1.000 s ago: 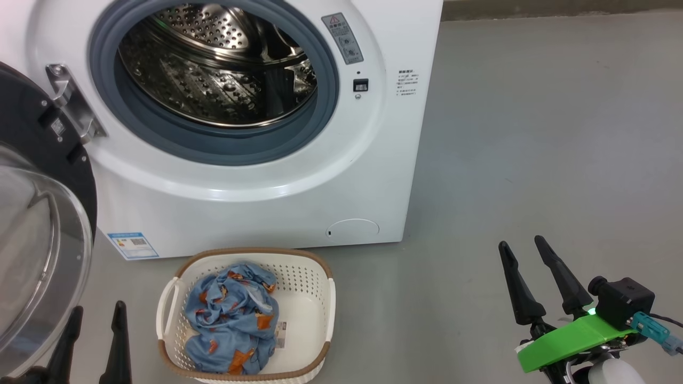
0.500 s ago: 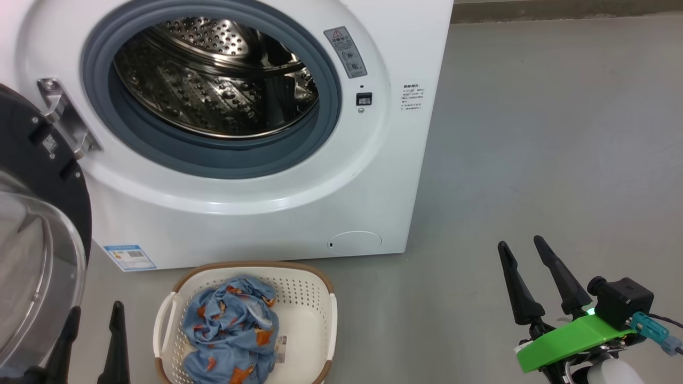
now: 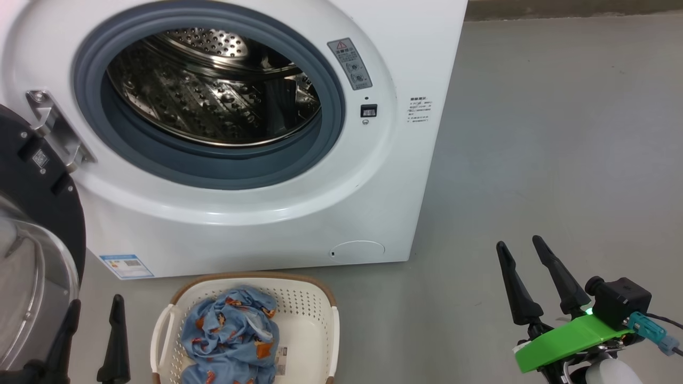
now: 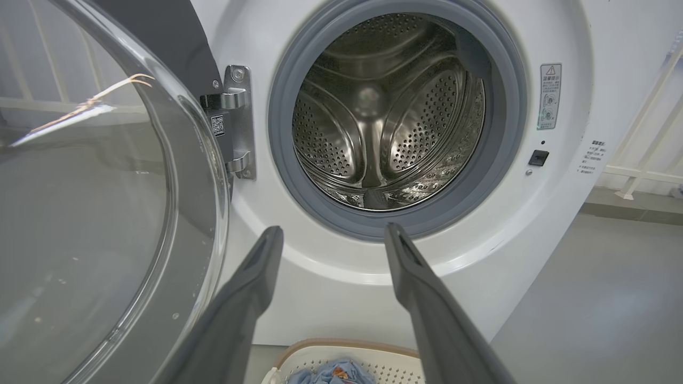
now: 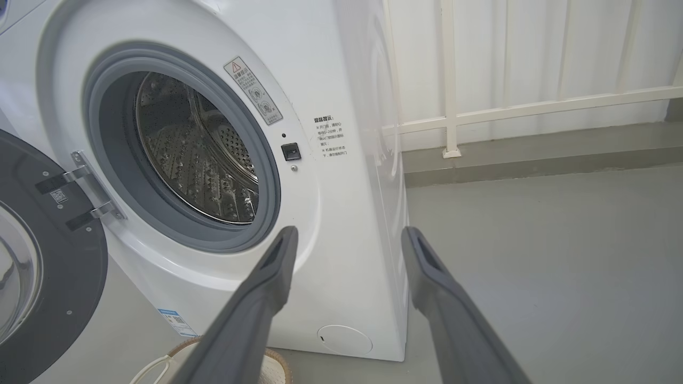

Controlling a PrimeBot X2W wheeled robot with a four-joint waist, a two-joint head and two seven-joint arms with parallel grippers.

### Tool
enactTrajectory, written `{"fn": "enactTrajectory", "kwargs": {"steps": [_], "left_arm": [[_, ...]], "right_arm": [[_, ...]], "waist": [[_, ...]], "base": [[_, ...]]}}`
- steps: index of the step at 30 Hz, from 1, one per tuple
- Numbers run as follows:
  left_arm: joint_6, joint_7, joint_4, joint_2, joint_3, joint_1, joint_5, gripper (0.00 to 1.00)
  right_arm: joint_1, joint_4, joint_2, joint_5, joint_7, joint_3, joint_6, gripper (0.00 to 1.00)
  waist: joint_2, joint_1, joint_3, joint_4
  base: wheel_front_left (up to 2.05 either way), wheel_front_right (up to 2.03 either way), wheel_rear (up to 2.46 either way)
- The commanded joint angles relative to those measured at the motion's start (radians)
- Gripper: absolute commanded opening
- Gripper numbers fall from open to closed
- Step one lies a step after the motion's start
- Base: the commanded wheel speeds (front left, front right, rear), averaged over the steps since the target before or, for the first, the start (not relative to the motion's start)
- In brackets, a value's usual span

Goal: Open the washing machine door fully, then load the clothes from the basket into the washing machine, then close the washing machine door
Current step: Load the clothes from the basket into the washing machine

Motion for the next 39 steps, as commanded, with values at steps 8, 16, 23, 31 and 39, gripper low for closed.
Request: {"fn": "enactTrajectory", "kwargs": {"steps": [8, 16, 23, 31, 39], "left_arm": [[-0.006, -0.008, -0.022, 0.019, 0.038, -0.040, 0.000, 1.00], [-0.007, -0.008, -0.021, 0.021, 0.039, -0.044, 0.002, 1.00], [-0.007, -0.008, -0.024, 0.022, 0.040, -0.049, 0.003, 1.00], [-0.008, -0.008, -0.022, 0.024, 0.037, -0.054, 0.002, 1.00], [-0.010, -0.008, -0.014, 0.035, 0.029, -0.064, -0.004, 1.00]], "right_arm": [[-0.022, -0.026, 0.004, -0.007, -0.012, 0.023, 0.002, 1.00], [-0.024, -0.028, 0.007, -0.011, -0.012, 0.021, 0.002, 1.00], [-0.028, -0.031, 0.011, -0.015, -0.012, 0.021, 0.002, 1.00], [-0.031, -0.032, 0.012, -0.019, -0.012, 0.021, 0.002, 1.00], [-0.039, -0.033, 0.016, -0.023, -0.012, 0.024, 0.002, 1.00]], "waist": [[0.0000, 0.0000, 0.008, 0.001], [0.0000, 0.0000, 0.017, 0.001], [0.0000, 0.0000, 0.031, -0.001], [0.0000, 0.0000, 0.044, -0.003], [0.0000, 0.0000, 0.073, -0.006]], "base": [[0.01, -0.01, 0.00], [0.00, 0.00, 0.00], [0.00, 0.00, 0.00], [0.00, 0.00, 0.00], [0.00, 0.00, 0.00]]}}
